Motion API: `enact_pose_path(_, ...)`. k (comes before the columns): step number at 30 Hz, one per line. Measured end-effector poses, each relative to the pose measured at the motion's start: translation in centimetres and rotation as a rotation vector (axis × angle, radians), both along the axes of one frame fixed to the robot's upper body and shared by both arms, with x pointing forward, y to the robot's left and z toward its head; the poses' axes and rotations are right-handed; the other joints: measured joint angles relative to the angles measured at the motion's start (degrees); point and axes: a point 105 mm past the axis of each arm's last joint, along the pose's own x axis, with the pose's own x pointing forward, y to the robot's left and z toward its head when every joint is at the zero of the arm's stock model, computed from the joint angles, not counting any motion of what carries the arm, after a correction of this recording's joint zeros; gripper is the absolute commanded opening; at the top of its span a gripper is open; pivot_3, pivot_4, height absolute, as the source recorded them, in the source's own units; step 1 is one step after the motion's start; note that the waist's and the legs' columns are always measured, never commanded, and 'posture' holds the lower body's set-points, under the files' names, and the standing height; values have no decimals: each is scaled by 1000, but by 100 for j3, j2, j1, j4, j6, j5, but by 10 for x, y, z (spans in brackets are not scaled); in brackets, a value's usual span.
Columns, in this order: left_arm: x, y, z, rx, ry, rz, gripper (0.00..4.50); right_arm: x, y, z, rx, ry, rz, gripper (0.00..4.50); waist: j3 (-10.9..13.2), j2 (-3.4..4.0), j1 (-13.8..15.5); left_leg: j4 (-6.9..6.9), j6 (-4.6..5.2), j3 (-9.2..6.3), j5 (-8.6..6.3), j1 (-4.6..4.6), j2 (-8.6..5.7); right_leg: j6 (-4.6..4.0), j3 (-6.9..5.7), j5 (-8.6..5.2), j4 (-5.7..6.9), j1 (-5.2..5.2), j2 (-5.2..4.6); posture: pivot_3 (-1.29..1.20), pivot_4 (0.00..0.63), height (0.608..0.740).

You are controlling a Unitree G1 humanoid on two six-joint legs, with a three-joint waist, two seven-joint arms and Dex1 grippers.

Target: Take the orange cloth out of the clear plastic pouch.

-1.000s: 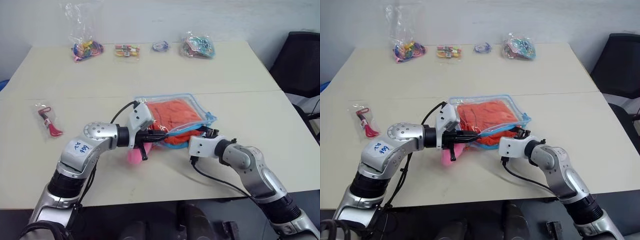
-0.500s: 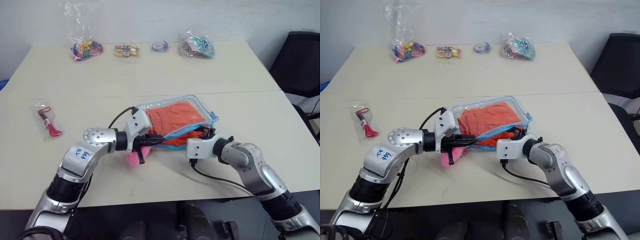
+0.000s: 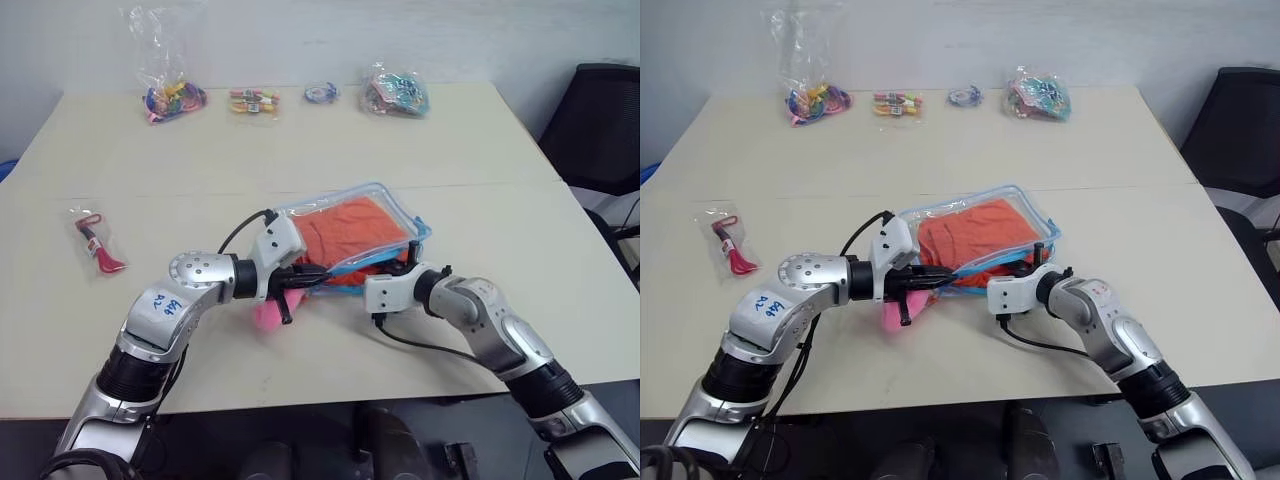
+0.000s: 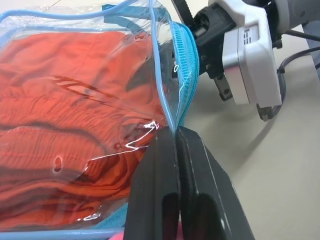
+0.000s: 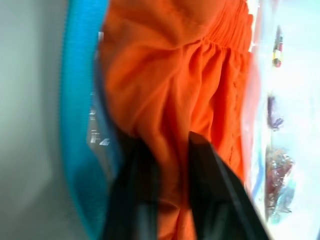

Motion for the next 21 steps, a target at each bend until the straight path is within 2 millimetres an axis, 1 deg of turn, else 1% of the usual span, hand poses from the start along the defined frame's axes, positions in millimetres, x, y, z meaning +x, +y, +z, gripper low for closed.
enact_pose_path(4, 2, -1, 0, -5, 4, 11, 0, -5, -2, 0, 13, 5, -4, 38, 0, 1, 3, -3, 0, -3, 0, -4, 0, 0, -6, 0, -6, -1, 0, 0, 150, 740)
enact_pose_path(6, 5, -1, 0, 0, -1, 28, 0, -14, -2, 1, 19, 16, 7, 38, 2, 3, 12, -2, -1, -9, 0, -6, 0, 0, -14, 0, -10, -1, 1, 0, 150, 740)
enact_pose_path(11, 19, -1, 0, -5, -6, 84, 0, -57, -2, 20, 2, 37, 133, 38, 5, 9, 40, -2, -1, -16, -1, -11, -2, 1, -22, 1, -16, 2, 1, 0, 150, 740)
enact_pose_path(15, 35, 0, 3, 3, -30, 154, 0, -86, -11, 31, 31, 125, 179, 38, 5, 8, 30, -2, -1, -12, -1, -7, -1, 2, -20, 2, -17, 10, 3, 0, 150, 740)
enact_pose_path(17, 39, 3, 2, 11, -40, 172, 0, -97, -16, 39, 39, 168, 195, 38, 5, 8, 30, -2, -1, -12, -1, -5, -1, 2, -20, 1, -16, 10, 4, 0, 150, 740)
enact_pose_path(19, 41, 4, 1, 13, -42, 176, 0, -103, -18, 48, 47, 177, 209, 38, 5, 8, 17, -3, -1, -12, -1, -5, 1, 1, -19, 2, -17, 10, 5, 0, 150, 740)
enact_pose_path(21, 40, 3, 1, 17, -52, 161, 0, -108, -27, 58, 77, 205, 186, 38, 7, 13, 28, -2, -1, -11, -1, -5, 0, 1, -19, 2, -16, 9, 4, 0, 150, 740)
